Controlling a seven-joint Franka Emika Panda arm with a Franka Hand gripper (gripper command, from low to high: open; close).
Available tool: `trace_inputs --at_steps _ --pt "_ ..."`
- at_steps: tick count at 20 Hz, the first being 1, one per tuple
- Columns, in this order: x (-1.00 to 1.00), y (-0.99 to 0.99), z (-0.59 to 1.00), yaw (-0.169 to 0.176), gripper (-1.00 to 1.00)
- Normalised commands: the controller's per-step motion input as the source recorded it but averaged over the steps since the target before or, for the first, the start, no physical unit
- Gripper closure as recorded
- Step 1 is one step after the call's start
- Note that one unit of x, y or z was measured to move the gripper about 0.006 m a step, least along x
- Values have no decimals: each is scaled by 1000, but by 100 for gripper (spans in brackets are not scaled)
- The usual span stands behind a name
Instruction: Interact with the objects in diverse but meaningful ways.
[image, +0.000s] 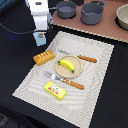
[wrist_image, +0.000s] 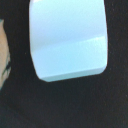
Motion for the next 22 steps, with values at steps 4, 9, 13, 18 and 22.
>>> trace_inputs --at_steps 4,9,13,18,22 --pt "-259 -21 -312 66 -100" --pt "-212 -26 -282 68 -100" --pt "-181 -29 -256 64 100" --pt "-149 -15 -221 61 100" --pt "-98 -11 -124 65 100"
